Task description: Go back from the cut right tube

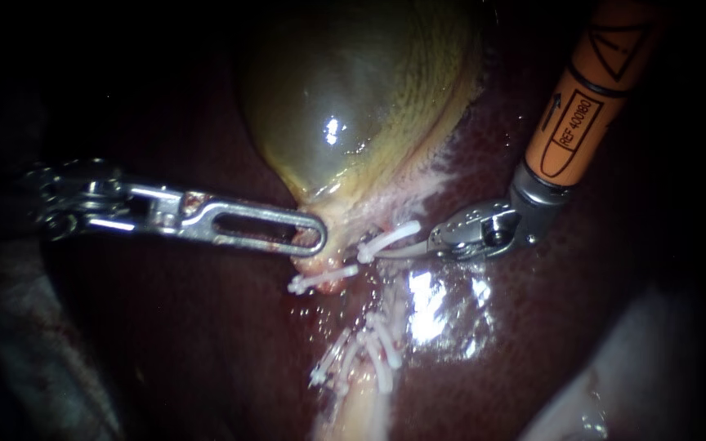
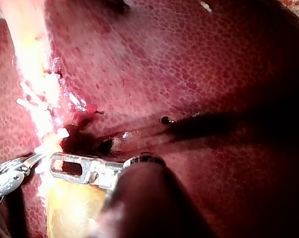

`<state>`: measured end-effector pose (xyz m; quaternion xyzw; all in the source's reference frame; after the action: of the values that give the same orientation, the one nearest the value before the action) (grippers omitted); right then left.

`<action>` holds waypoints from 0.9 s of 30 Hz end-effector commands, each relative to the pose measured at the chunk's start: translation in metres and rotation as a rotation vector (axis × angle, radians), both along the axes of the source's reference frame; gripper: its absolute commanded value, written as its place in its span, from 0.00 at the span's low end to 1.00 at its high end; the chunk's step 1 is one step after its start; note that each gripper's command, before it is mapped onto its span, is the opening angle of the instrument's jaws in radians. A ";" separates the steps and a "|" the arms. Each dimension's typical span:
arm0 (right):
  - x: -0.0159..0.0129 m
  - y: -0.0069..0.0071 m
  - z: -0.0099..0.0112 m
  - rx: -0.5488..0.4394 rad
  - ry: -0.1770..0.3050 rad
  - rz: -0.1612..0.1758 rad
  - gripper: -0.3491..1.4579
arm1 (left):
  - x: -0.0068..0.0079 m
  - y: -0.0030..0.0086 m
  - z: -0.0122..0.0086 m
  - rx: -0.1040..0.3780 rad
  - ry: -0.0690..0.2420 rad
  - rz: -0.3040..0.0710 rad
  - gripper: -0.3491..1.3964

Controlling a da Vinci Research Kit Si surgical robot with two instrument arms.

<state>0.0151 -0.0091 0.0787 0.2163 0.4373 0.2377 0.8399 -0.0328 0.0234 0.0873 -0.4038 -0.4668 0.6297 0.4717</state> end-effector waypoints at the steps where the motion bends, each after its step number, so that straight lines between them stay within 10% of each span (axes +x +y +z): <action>1: 0.0000 0.0000 0.0000 0.001 0.002 -0.002 0.00 | 0.0000 0.0000 0.0000 0.000 0.000 0.000 0.00; 14: 0.0003 0.0000 0.0000 0.001 0.010 0.003 0.46 | 0.0000 0.0000 0.0000 0.000 0.000 0.000 0.00; 27: 0.0003 -0.0003 -0.0003 0.001 0.011 0.002 0.56 | 0.0000 0.0000 0.0000 0.000 0.000 0.000 0.00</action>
<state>0.0154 -0.0095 0.0783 0.2179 0.4423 0.2373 0.8370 -0.0328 0.0234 0.0872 -0.4039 -0.4667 0.6296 0.4718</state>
